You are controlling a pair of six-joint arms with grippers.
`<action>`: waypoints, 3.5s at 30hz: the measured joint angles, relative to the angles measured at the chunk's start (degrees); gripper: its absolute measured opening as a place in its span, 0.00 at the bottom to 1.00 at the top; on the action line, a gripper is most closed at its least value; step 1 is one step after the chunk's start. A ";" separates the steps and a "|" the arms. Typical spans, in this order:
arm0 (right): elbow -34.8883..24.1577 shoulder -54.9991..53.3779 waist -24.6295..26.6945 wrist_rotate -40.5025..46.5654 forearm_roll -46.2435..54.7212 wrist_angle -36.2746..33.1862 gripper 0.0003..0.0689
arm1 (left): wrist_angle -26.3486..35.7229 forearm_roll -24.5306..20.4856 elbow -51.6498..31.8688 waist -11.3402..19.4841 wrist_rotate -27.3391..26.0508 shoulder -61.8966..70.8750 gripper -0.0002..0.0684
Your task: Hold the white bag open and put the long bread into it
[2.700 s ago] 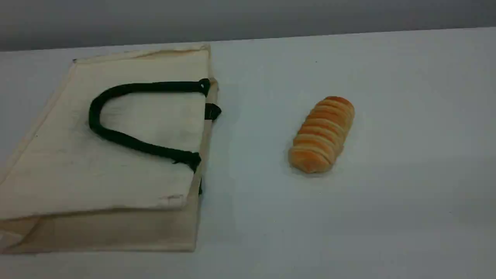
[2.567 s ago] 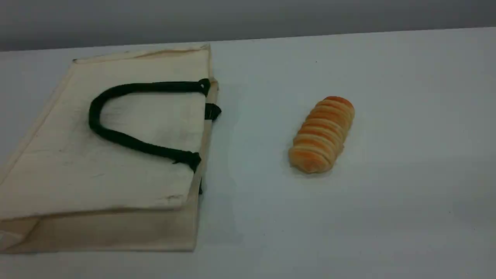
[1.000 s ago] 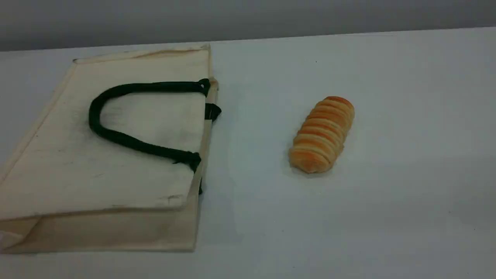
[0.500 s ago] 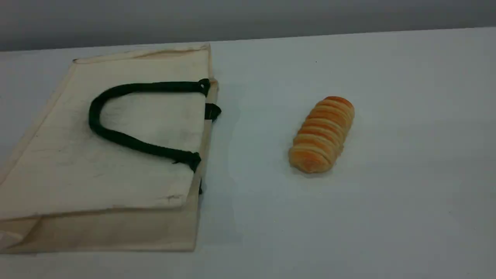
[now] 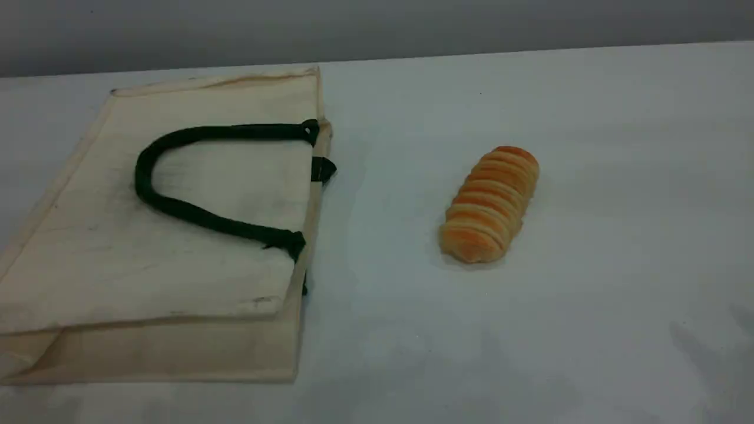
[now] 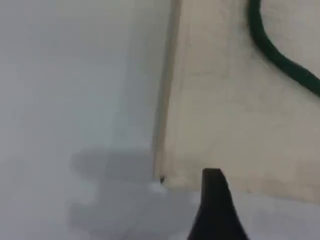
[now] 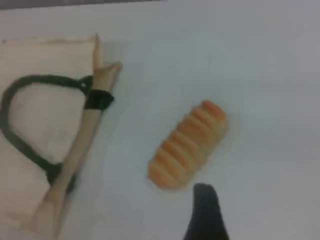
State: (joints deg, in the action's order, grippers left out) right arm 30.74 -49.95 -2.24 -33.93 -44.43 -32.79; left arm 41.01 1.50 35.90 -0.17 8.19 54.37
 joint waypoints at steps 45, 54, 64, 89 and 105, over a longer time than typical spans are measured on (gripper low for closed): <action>10.25 -30.29 0.00 -19.28 -23.37 4.85 0.67 | -14.62 25.71 28.33 -3.53 -25.59 62.13 0.64; 10.25 -30.29 0.00 -19.28 -23.37 4.85 0.67 | -14.72 25.48 28.33 -3.67 -25.59 65.58 0.64; 10.25 -30.29 0.00 -19.28 -23.14 4.85 0.67 | -14.93 25.67 28.28 -3.67 -25.10 68.67 0.64; 10.25 -38.25 -0.09 -25.79 -31.97 4.35 0.67 | 6.37 25.74 42.44 -5.18 -26.45 56.19 0.12; 12.79 -55.96 -8.46 -52.15 -55.85 3.00 0.67 | 21.46 28.75 45.00 -5.69 -25.69 35.82 0.12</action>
State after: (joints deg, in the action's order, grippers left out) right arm 43.52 -105.92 -10.70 -86.08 -100.28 -29.79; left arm 62.47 30.26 80.90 -5.86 -17.50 90.19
